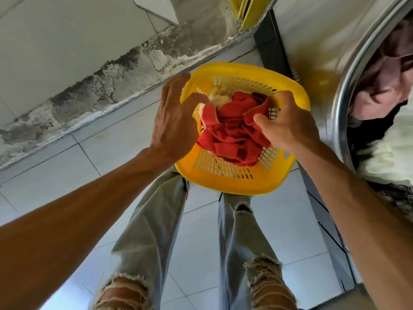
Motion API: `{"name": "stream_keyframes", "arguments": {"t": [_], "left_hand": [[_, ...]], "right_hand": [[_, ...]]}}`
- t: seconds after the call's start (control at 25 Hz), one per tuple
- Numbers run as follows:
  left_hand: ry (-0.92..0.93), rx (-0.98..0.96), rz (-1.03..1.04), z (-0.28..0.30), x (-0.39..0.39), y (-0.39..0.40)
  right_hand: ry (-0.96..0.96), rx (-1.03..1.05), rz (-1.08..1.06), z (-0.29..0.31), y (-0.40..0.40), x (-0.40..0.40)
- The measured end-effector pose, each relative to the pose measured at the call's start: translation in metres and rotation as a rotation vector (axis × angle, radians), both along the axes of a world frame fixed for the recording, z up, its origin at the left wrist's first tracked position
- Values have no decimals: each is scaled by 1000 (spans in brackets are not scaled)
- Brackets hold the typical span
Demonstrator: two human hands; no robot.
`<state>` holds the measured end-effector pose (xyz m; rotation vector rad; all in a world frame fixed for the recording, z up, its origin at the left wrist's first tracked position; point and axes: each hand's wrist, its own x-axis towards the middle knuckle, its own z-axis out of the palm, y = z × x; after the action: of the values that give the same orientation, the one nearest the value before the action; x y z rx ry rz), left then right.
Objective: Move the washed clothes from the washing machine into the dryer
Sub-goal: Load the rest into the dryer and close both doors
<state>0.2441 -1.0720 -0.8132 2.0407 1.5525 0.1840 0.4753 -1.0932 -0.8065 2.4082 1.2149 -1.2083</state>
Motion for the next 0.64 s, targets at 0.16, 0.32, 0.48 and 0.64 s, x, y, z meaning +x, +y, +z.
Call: {"name": "stream_keyframes", "arguments": {"t": [0.16,0.32,0.48,0.64], "left_hand": [[-224,-91,-105,-13,30,2],[-142,-381,-14,-36,49,-14],[-86,-864,284,-29,42,-31],[-560,-1551,431,12,59,-41]], "right_hand": [[63,-133,48,-68,-30,-29],[201,-184,-178,-79,-80,-54],[461,-76,-597,12,-94,-53],[622,-19,-571,81,-123,-33]]}}
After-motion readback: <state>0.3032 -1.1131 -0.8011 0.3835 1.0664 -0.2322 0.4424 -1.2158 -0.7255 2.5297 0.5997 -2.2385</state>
